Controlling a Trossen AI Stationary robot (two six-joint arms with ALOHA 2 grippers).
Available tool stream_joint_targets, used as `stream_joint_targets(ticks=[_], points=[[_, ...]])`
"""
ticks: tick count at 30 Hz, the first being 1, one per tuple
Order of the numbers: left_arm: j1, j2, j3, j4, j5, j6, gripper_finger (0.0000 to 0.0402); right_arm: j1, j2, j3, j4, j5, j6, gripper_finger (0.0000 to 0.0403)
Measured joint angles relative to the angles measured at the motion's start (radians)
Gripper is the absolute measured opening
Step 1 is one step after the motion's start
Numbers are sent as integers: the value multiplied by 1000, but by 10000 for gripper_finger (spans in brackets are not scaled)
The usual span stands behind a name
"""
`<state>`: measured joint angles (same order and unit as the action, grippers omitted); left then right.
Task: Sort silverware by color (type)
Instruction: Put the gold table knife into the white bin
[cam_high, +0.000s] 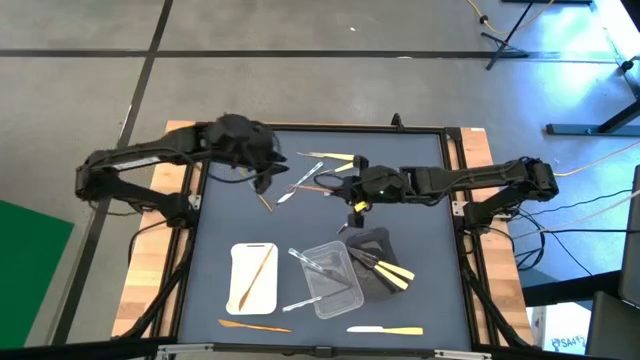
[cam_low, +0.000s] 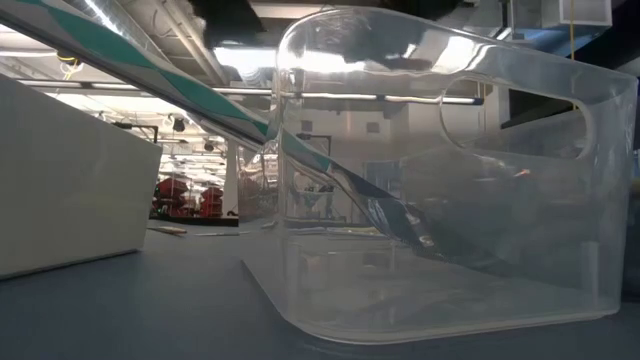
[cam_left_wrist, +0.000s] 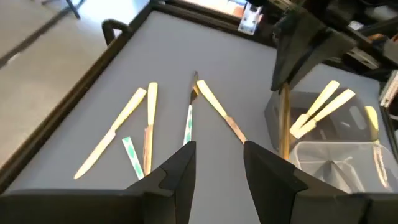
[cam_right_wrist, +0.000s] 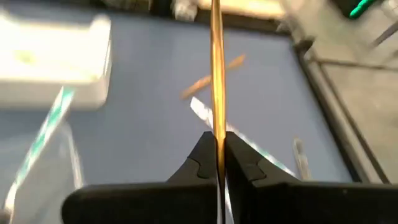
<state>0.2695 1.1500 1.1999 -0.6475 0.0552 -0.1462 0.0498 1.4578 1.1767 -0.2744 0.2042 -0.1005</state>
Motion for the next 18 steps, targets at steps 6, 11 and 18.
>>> stream_joint_targets(ticks=[6, 11, 18], points=[[-44, -98, 0, -5, -20, 2, 128, 0, 0, 0, 238, 9, 18, 1], [-88, -106, 0, 81, -22, 35, 128, 0, 0, 0, 417, 6, 18, 1], [-151, -86, 0, 319, -22, 184, 128, 0, 0, 0, 550, -6, 17, 1]])
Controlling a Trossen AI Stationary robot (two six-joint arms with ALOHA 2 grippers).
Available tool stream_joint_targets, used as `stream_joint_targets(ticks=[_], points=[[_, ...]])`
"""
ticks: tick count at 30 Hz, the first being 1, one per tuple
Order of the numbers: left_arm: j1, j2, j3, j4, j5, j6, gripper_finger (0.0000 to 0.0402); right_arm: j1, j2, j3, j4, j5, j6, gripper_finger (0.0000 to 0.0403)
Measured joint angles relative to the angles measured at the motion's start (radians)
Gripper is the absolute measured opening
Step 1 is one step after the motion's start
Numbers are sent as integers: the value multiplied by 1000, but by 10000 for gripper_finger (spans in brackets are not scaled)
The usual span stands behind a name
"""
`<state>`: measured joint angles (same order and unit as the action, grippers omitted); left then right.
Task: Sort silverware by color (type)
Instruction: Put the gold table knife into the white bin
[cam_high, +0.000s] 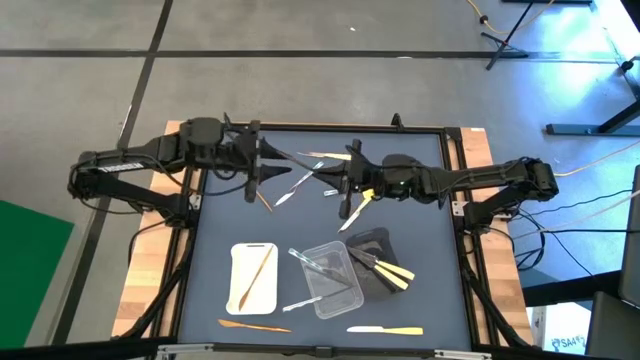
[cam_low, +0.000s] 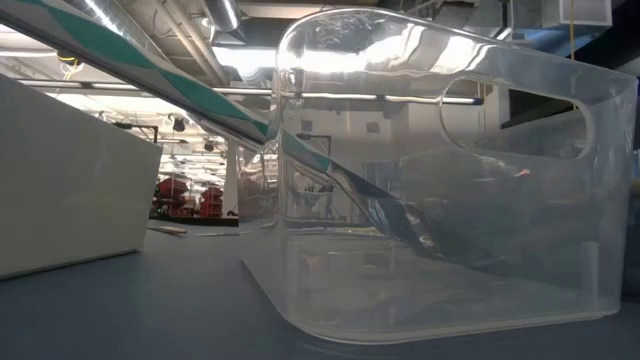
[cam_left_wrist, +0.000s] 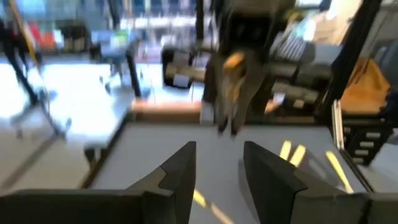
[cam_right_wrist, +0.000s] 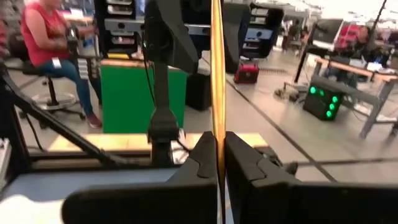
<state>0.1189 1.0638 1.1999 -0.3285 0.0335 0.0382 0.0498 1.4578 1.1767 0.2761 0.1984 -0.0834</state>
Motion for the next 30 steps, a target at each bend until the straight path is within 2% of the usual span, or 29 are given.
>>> stream_joint_targets(ticks=[6, 10, 15, 30], points=[[-39, 22, 0, 144, 2, 87, 128, 0, 0, 0, 77, -34, 0, 1], [-57, 37, 0, 167, 3, 89, 128, 1, 0, 0, 125, -38, 0, 1], [-70, 63, 0, 234, 4, 89, 128, 1, 0, 0, 142, -104, 0, 1], [-84, 129, 0, 371, 5, 103, 128, 1, 1, 0, 142, -105, -1, 1]])
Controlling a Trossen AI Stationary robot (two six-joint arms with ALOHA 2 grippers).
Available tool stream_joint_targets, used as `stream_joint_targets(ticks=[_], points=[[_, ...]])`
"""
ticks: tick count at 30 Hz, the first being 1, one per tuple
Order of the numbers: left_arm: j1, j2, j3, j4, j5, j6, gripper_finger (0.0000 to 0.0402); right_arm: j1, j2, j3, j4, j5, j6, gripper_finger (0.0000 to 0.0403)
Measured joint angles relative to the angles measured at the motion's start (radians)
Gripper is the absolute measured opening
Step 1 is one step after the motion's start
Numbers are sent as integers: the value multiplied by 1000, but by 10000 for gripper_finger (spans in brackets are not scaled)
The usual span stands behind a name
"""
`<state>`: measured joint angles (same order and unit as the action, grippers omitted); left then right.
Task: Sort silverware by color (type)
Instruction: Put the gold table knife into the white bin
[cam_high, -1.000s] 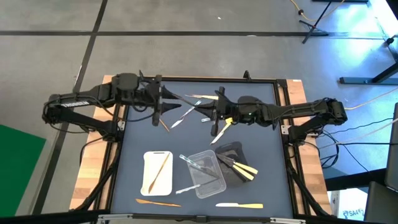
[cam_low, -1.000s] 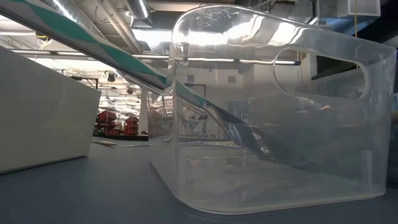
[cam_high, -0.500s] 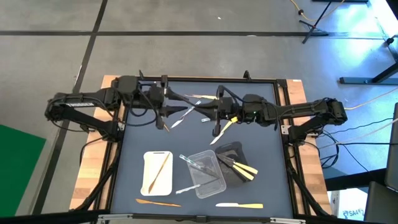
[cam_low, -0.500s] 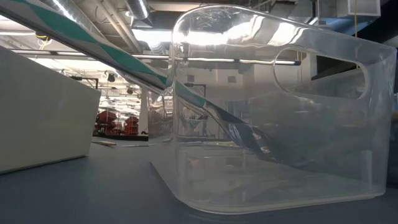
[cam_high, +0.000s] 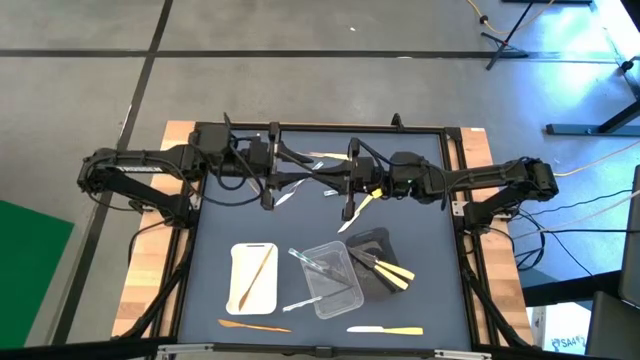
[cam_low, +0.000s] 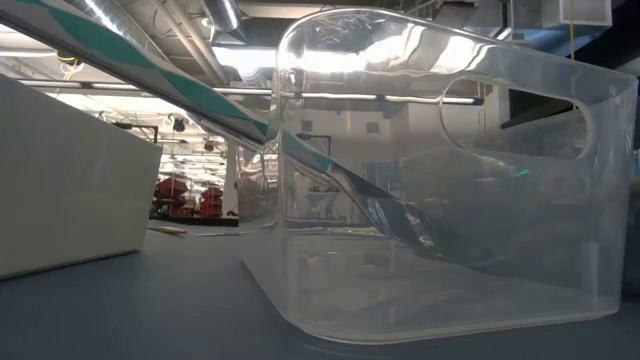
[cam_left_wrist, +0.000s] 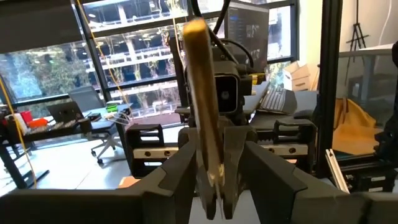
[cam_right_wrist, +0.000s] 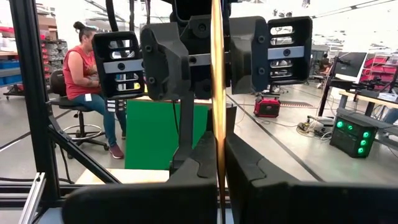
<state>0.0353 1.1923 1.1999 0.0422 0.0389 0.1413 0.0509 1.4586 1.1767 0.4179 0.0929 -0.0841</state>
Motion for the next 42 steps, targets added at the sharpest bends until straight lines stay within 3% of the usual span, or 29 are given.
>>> stream_joint_targets(ticks=[13, 27, 42], points=[[-6, 0, 0, -3, -2, 1, 122, 0, 0, 0, 0, 0, 0, 1], [-6, 0, 0, -3, -1, 8, 24, 0, 0, 0, -2, -5, -2, 1], [-6, 0, 0, -3, -1, 8, 23, 0, 0, 0, -1, 0, -2, 1]])
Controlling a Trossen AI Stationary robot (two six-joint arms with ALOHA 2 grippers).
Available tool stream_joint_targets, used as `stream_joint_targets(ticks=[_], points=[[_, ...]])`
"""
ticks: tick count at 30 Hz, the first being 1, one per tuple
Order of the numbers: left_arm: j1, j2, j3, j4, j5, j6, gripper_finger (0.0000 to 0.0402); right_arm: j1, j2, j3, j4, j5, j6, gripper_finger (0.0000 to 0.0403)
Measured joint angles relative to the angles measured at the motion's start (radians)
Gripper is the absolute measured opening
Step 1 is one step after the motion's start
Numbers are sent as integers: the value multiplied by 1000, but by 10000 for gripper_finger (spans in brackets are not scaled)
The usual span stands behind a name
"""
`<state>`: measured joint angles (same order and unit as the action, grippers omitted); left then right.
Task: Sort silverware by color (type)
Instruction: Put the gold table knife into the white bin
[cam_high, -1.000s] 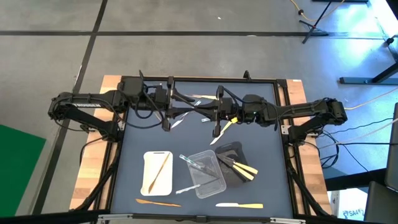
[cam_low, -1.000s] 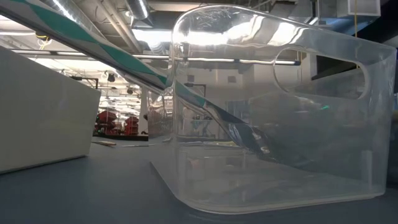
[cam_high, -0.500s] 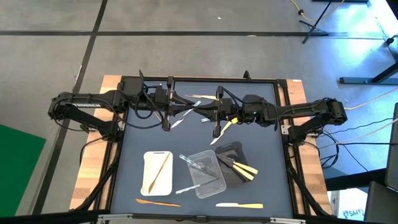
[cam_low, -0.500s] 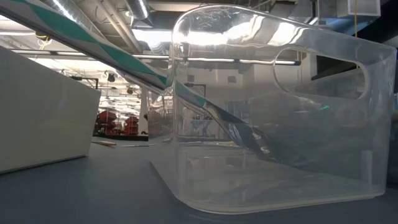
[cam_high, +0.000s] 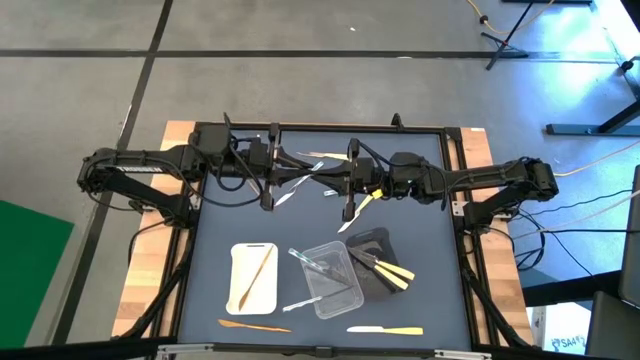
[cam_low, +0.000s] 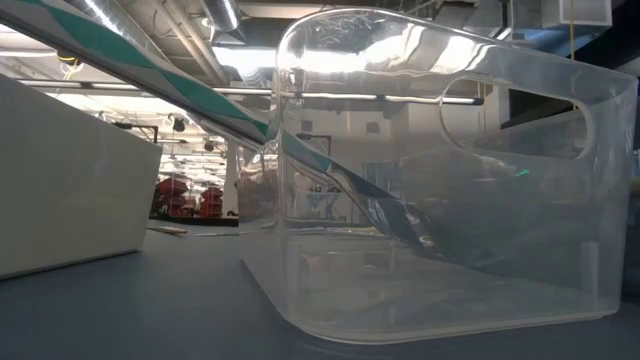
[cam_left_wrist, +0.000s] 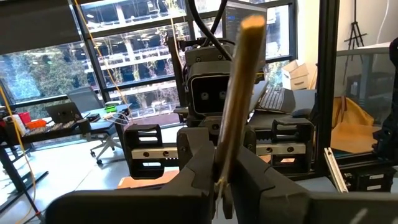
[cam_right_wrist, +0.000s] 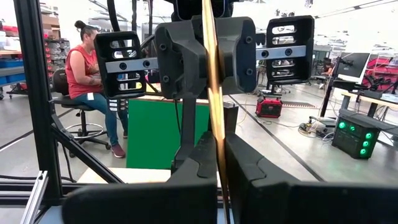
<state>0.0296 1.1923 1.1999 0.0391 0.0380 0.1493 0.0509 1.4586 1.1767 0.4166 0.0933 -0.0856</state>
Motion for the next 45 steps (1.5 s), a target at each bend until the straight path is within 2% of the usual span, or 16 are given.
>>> stream_joint_targets(ticks=[6, 18, 24, 38, 45], points=[[0, 0, 0, 0, -2, 2, 23, 0, 0, 0, 0, 1, 3, 18], [0, 0, 0, -2, -4, -8, 23, 0, 0, 0, -7, 12, 3, 107], [0, 0, 0, -2, -4, -10, 23, 0, 0, 0, -40, 50, 3, 136], [0, 0, 0, -23, -5, -11, 23, 0, -3, 0, -72, 55, 2, 164], [1, 0, 0, -83, -62, -17, 22, 0, -8, 0, -86, 55, 2, 164]])
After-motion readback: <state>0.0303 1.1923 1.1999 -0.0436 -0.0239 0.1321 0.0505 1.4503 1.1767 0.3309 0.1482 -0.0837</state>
